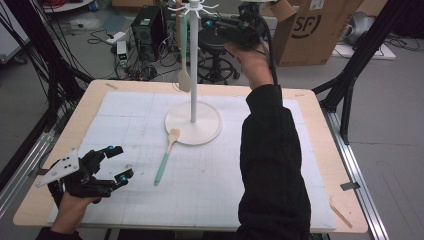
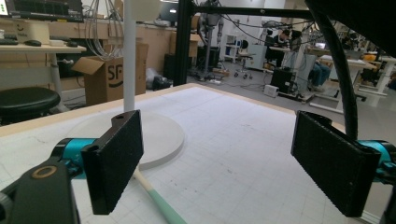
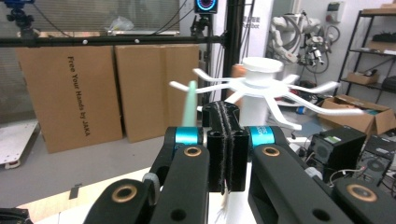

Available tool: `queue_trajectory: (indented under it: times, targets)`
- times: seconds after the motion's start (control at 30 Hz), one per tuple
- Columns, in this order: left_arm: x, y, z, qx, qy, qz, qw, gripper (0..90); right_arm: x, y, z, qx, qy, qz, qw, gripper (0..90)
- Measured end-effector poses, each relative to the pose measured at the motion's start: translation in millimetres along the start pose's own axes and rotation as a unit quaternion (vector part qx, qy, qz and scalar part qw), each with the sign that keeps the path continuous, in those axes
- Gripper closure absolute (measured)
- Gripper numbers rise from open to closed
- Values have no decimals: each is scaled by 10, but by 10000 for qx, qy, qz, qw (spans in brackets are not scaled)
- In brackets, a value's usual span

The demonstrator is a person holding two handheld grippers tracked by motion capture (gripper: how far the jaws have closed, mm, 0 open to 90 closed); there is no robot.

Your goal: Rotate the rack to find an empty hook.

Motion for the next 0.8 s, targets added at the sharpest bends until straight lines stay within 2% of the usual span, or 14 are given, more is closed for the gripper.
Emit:
queue_trajectory:
  times: [0.27,0.43,0.67,0.8]
  targets:
    - [3,2,3,7,9,8,10000,175,-19,-101,-121,147,67,-69,9998,894]
    - [-3,-7,6,-1,21,6,10000,175,1,-19,-166,205,107,5,9997,894]
    - [1,-11,7,-4,28,30,10000,174,53,235,12,-191,35,149,9997,894]
    - [-1,-20,13,-11,39,29,10000,175,5,253,158,-526,-75,51,9986,894]
Point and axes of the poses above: each handheld gripper's, and its own axes: y roughly backward along the jaws, x roughly out of its top, z roughly to its right, the point moved 10 cm from there along -y, roughly forward along the jaws, and after that the axes turned 1 degree about -y, right-handed, at the moved point
